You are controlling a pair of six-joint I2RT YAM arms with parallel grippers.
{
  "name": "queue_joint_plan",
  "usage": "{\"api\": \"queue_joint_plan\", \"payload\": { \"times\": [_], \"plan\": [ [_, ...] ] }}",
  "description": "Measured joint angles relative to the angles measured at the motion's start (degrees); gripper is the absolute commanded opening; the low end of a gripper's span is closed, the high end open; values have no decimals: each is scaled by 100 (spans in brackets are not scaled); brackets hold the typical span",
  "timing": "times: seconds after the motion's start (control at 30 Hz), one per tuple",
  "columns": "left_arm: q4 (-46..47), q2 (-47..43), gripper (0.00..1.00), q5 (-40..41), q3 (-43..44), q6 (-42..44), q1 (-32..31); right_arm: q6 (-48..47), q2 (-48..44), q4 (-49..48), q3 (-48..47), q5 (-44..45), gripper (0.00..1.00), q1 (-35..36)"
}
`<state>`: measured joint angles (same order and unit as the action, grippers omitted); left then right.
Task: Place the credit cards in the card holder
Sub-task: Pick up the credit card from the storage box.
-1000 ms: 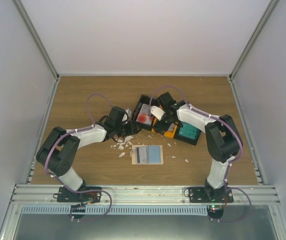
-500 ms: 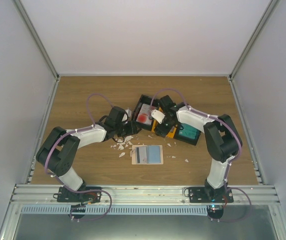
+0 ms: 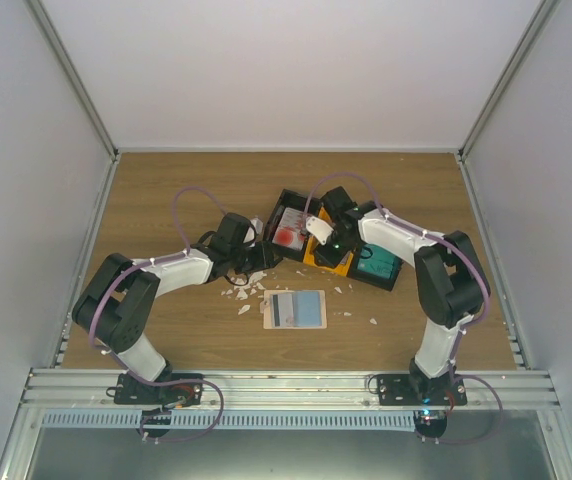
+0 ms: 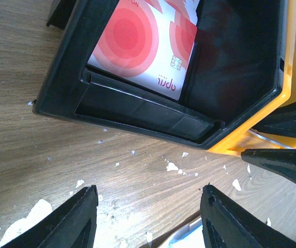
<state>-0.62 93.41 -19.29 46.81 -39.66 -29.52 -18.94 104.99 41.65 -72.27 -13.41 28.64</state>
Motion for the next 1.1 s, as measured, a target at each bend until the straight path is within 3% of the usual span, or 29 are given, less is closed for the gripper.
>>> {"api": "queue_joint_plan", "payload": {
  "times": [0.23, 0.33, 0.63, 0.9, 1.1],
  "plan": [
    [0, 0, 56, 0, -13, 22, 2, 85, 0, -9, -26, 46, 13, -11],
    [2, -2, 57, 0, -15, 24, 0, 109, -11, -4, -59, 66, 1, -28],
    [20, -46, 59, -2, -20, 22, 0, 382, -402, -280, -92, 627, 1, -111],
    [332, -415, 68, -166, -195, 15, 0, 890, -916, -719, 109, 693, 0, -278],
    [658, -966, 79, -363, -391, 17, 0, 1598, -1797, -1233, 437, 339, 0, -415]
  ]
}}
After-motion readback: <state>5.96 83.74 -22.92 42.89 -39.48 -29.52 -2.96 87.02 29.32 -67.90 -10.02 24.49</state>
